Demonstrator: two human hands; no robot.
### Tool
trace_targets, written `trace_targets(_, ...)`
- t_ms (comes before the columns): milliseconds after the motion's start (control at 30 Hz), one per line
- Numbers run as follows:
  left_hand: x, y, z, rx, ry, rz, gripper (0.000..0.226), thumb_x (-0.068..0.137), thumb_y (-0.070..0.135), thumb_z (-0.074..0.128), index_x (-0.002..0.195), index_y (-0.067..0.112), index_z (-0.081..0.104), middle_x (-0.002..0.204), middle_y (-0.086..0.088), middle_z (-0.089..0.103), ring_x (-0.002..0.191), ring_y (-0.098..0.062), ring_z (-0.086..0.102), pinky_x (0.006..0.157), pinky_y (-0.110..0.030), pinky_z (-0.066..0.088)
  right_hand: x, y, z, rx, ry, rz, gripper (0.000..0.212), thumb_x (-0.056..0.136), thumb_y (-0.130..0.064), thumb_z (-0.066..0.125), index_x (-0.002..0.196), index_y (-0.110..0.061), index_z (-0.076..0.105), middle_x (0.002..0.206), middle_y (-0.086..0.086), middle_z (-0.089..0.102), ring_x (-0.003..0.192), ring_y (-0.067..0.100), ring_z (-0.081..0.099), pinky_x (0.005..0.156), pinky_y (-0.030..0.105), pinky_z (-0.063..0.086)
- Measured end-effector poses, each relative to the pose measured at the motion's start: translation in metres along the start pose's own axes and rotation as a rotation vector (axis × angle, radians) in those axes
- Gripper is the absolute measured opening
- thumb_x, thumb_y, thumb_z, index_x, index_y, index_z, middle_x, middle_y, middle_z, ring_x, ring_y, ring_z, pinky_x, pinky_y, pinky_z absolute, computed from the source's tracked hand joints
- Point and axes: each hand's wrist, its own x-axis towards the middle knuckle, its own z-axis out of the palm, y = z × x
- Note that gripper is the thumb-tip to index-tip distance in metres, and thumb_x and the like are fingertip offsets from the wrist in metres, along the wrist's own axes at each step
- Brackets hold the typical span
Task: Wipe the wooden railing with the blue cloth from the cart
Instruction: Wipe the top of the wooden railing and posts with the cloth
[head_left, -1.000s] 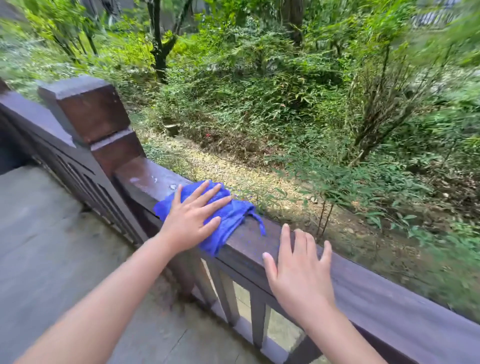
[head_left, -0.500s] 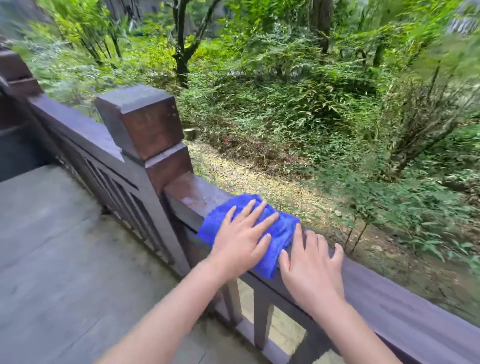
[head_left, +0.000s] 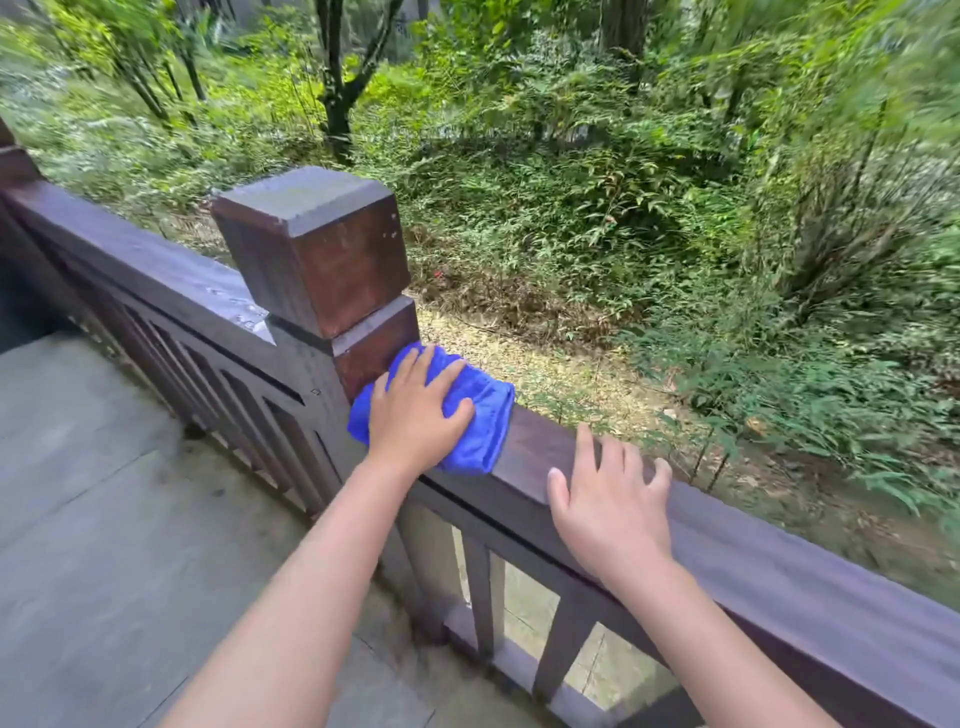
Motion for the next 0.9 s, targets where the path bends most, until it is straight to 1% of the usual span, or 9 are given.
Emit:
trace_targets(100, -0.003, 0.014, 0.005, 0.003, 0.028, -0.105, 0.054, 0.083, 0.045, 0.039, 0.136, 0.034, 0.036, 0.155, -0.002, 0.022, 0.143, -0.018, 0.013, 0.114, -0.048, 0.012, -0.001, -0.001, 0.000, -0.002, 0.012, 0.006, 0.062, 0.091, -0.045, 0.024, 0.144, -0.015, 0.014, 0.135, 0.011, 0.042, 0.126, 0.029, 0.034, 0.108, 0.055, 0.020)
trace_targets(267, -0.021, 0.041, 0.009, 0.010, 0.023, -0.155, 0.057, 0.083, 0.043, 0.038, 0.137, 0.030, 0.034, 0.155, -0.010, 0.020, 0.143, -0.024, 0.014, 0.114, -0.053, 0.009, -0.001, 0.003, -0.001, 0.056, -0.003, 0.007, 0.059, 0.093, -0.043, 0.023, 0.145, -0.017, 0.013, 0.140, 0.008, 0.039, 0.129, 0.025, 0.032, 0.109, 0.050, 0.020)
trace_targets(433, -0.063, 0.084, 0.012, -0.066, 0.024, -0.087, 0.059, 0.082, 0.040, 0.038, 0.140, 0.027, 0.031, 0.155, -0.013, 0.019, 0.143, -0.024, 0.012, 0.114, -0.051, 0.006, 0.005, 0.009, -0.011, 0.301, -0.068, 0.024, 0.057, 0.091, -0.030, 0.025, 0.146, -0.024, 0.008, 0.147, 0.002, 0.036, 0.133, 0.019, 0.030, 0.111, 0.048, 0.017)
trace_targets(533, -0.083, 0.087, 0.004, -0.281, -0.044, -0.006, 0.070, 0.075, 0.034, 0.028, 0.144, 0.026, 0.019, 0.157, -0.006, 0.015, 0.144, -0.015, 0.007, 0.117, -0.043, 0.000, 0.010, 0.015, -0.020, 0.422, -0.145, 0.005, 0.059, 0.091, -0.025, 0.028, 0.146, -0.026, 0.008, 0.154, 0.001, 0.025, 0.138, 0.020, 0.025, 0.112, 0.048, 0.013)
trace_targets(600, -0.090, 0.070, -0.005, -0.365, -0.067, 0.057, 0.076, 0.072, 0.028, 0.032, 0.145, 0.024, 0.012, 0.158, 0.000, 0.010, 0.144, -0.008, 0.002, 0.117, -0.036, -0.003, 0.011, 0.022, -0.026, 0.389, -0.089, -0.089, 0.065, 0.089, -0.030, 0.039, 0.146, -0.028, 0.008, 0.158, 0.006, 0.010, 0.144, 0.021, 0.009, 0.116, 0.048, 0.005)
trace_targets(667, -0.094, 0.053, -0.013, -0.247, -0.114, 0.148, 0.079, 0.075, 0.028, 0.044, 0.146, 0.023, 0.010, 0.158, 0.002, 0.003, 0.144, -0.007, -0.004, 0.117, -0.034, -0.004, 0.013, 0.027, -0.030, 0.222, 0.008, -0.280, 0.072, 0.086, -0.040, 0.047, 0.146, -0.029, 0.009, 0.159, 0.005, -0.005, 0.145, 0.021, -0.007, 0.117, 0.047, -0.002)
trace_targets(700, -0.093, 0.047, -0.016, -0.179, -0.145, 0.193, 0.081, 0.076, 0.028, 0.050, 0.146, 0.024, 0.010, 0.158, 0.000, 0.001, 0.144, -0.010, -0.005, 0.117, -0.034, -0.003, 0.016, 0.028, -0.032, 0.168, -0.001, -0.372, 0.073, 0.086, -0.044, 0.048, 0.146, -0.028, 0.010, 0.159, 0.004, -0.008, 0.145, 0.020, -0.010, 0.117, 0.046, -0.003)
trace_targets(833, -0.085, 0.045, -0.024, -0.103, -0.195, 0.243, 0.080, 0.077, 0.026, 0.059, 0.145, 0.023, 0.017, 0.158, -0.007, 0.005, 0.145, -0.017, -0.002, 0.119, -0.032, 0.006, 0.022, 0.022, -0.032, 0.100, -0.224, -0.519, 0.072, 0.087, -0.046, 0.048, 0.146, -0.020, 0.015, 0.159, 0.006, 0.005, 0.146, 0.020, 0.004, 0.119, 0.041, 0.009)
trace_targets(900, -0.084, 0.046, -0.027, -0.086, -0.198, 0.223, 0.074, 0.078, 0.024, 0.061, 0.143, 0.023, 0.025, 0.156, -0.007, 0.017, 0.145, -0.017, 0.006, 0.119, -0.032, 0.011, 0.021, 0.020, -0.032, 0.116, -0.210, -0.522, 0.069, 0.087, -0.043, 0.050, 0.144, -0.016, 0.023, 0.157, 0.009, 0.016, 0.144, 0.022, 0.016, 0.117, 0.039, 0.018)
